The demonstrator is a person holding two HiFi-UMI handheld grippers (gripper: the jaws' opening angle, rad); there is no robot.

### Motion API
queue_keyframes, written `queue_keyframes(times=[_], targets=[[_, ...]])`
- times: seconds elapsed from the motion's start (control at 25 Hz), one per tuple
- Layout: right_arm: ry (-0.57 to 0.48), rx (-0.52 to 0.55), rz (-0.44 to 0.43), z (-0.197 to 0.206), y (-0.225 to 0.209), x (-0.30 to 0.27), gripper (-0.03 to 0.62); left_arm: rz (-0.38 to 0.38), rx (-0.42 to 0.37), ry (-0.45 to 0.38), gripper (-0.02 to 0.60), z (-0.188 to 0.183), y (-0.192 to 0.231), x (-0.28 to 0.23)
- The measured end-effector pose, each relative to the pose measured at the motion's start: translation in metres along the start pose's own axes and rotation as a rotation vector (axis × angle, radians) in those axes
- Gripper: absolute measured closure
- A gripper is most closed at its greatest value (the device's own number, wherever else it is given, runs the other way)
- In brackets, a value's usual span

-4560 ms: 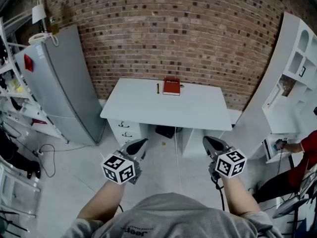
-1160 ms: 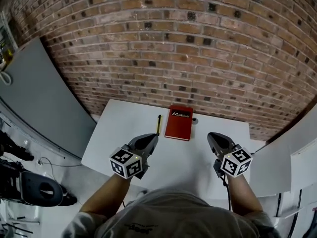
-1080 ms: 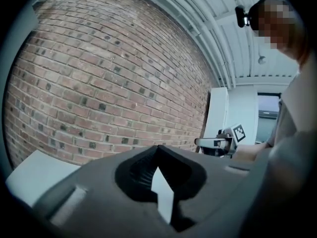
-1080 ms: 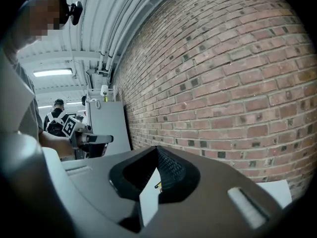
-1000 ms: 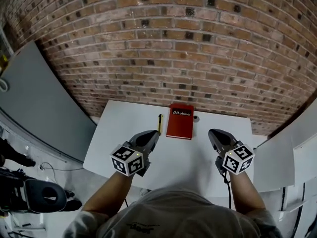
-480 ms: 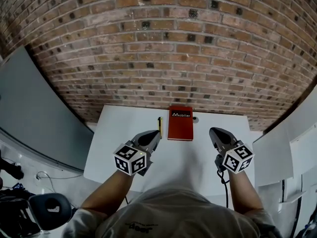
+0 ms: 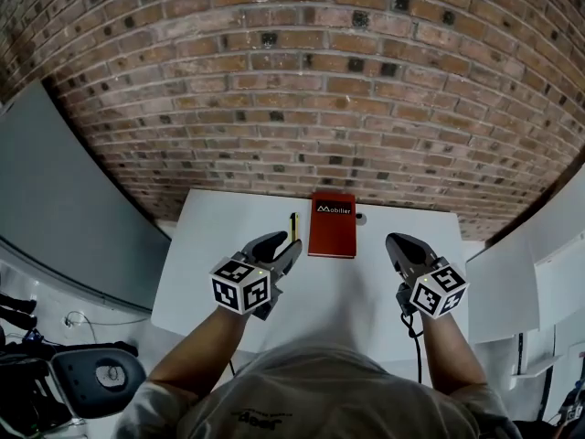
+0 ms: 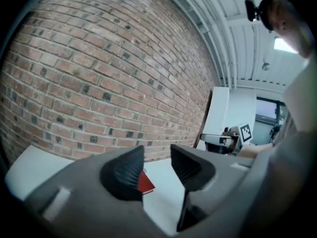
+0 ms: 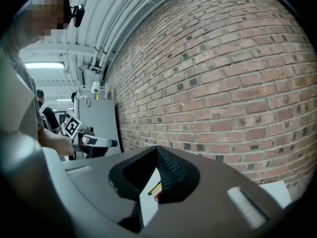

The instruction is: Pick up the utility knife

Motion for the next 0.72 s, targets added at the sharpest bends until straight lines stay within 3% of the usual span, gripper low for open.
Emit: queue_keyframes(times=[0.04,0.12,0.24,0.4,0.72], targets=[[0.006,0.006,-0.004,0.001,-0.001,-0.004,0.585,-0.016,0.024,0.025,0.381,0.003,0.007,-0.005],[0.024,0.025,-0.011,0.006,-0.003,-0.014,0.585,-0.057,0.071,0.081,0.361,0.01,0.024,-0.016],[0.051,0.057,-0.019,0.017,-0.008,-0.037,0.585,-0.116,0.118,0.169,0.36,0.028,0.053,-0.038],[0.084,0.08,-0.031,0.034,-0.017,-0.073,0.585,-0.172,0.125,0.288,0.36,0.052,0.087,-0.067],[0.126,0.069,-0.035,0.077,-0.04,-0.141,0.585,-0.238,0.189,0.427,0.359,0.099,0.14,-0.119]])
Point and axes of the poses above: the fingertips, and each gripper's own axes: x backward along the fingers, y to its left, z out of its underside, the point moved 8 cm from there along x, backward along the fingers
